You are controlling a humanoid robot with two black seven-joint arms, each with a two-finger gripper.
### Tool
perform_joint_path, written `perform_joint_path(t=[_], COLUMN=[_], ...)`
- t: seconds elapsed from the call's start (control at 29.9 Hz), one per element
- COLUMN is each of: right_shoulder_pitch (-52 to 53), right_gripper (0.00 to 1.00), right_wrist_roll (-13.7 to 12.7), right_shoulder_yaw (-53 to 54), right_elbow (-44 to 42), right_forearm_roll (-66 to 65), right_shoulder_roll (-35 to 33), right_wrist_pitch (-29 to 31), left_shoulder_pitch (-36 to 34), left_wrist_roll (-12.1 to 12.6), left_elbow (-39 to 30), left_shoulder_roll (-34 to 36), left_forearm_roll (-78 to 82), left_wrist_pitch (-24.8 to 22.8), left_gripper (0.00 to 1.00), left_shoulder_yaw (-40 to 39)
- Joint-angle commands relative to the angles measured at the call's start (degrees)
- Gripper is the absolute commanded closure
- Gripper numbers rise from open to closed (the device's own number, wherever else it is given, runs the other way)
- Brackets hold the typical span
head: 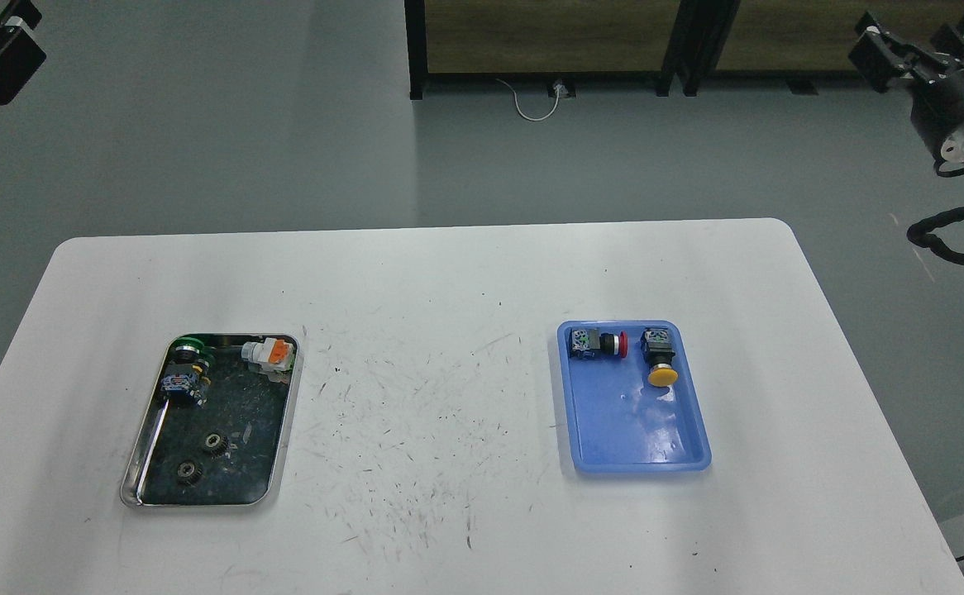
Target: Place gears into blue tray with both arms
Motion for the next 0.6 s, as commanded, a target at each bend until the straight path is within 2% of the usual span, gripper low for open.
perform_joint_path(t=[0.0,0.17,0.37,0.57], right_shoulder_pitch=[0.00,0.18,0.70,0.97], right_gripper=[0.00,0.00,0.00,0.00], right_wrist_roll=[0.00,0.00,-0.44,-0.96], right_shoulder_yaw=[0.00,0.00,0.00,0.00], right_elbow=[-0.09,-0.09,-0.70,-1.84], right_forearm_roll=[0.02,0.02,0.02,0.01], right_shoulder_roll=[-0.06,-0.06,-0.24,0.02], right_wrist_pitch=[0.00,-0.09,1.05,4.57], left_shoulder_pitch=[0.07,0.16,0.33,0.25], left_wrist_roll=[0.17,1.31,-0.18,-1.06], left_elbow=[0.11,0.20,0.82,5.03], left_shoulder_roll=[0.06,0.06,0.06,-0.73], left_forearm_roll=[0.00,0.00,0.00,0.53], left_wrist_pitch=[0.15,0.68,-1.17,-1.43], left_gripper=[0.01,0.01,0.01,0.01], left_shoulder_yaw=[0.18,1.67,-0.78,-2.46])
